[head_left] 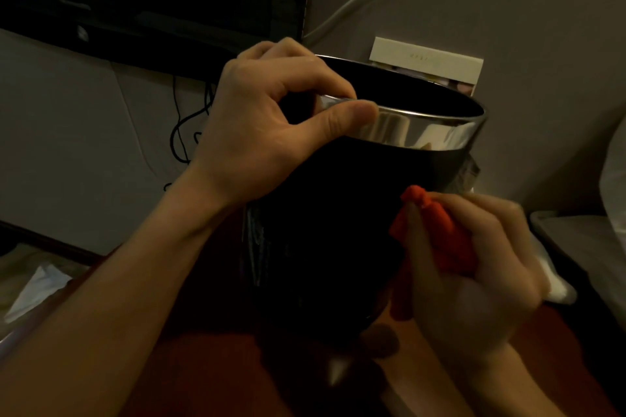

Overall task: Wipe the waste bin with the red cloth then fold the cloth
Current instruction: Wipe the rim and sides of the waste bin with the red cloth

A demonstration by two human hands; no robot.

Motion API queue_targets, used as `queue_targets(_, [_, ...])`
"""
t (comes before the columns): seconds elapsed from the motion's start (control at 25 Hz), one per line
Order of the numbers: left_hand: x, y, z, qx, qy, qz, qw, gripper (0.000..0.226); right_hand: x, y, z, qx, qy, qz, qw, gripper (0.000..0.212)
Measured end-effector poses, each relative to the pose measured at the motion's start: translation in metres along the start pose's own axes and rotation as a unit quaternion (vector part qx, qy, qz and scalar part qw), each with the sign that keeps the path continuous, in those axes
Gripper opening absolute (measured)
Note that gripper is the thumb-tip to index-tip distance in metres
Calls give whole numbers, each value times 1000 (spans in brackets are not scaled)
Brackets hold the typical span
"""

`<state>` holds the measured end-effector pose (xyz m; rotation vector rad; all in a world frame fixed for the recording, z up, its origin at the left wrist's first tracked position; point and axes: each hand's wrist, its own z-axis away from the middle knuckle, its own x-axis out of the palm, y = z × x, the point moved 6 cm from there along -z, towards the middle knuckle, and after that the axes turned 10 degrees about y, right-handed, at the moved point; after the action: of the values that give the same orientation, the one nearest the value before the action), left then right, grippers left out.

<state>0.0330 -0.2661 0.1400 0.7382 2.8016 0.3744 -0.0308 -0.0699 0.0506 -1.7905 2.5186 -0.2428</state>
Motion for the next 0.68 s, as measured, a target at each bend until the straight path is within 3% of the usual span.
queue_targets(0.12, [12,21,7,37,-15,-61,997,6,9,-6,17,4,-28,0,1000,15])
queue_targets(0.24, [36,46,20,79,-33,-148,985,23,14,-13,27,-18,-62,-25,998,17])
queue_targets(0.36, [28,36,14,56,-33,-113,991,25,14,-24,25,-50,-83,-58,994,16])
queue_targets(0.56, [8,8,3,-4,-18,-28,999,15,4,0,4,30,-17,-22,999,19])
queue_targets(0.68, [7,6,3,4,-14,-25,1000,14,9,-6,15,17,-35,-13,999,18])
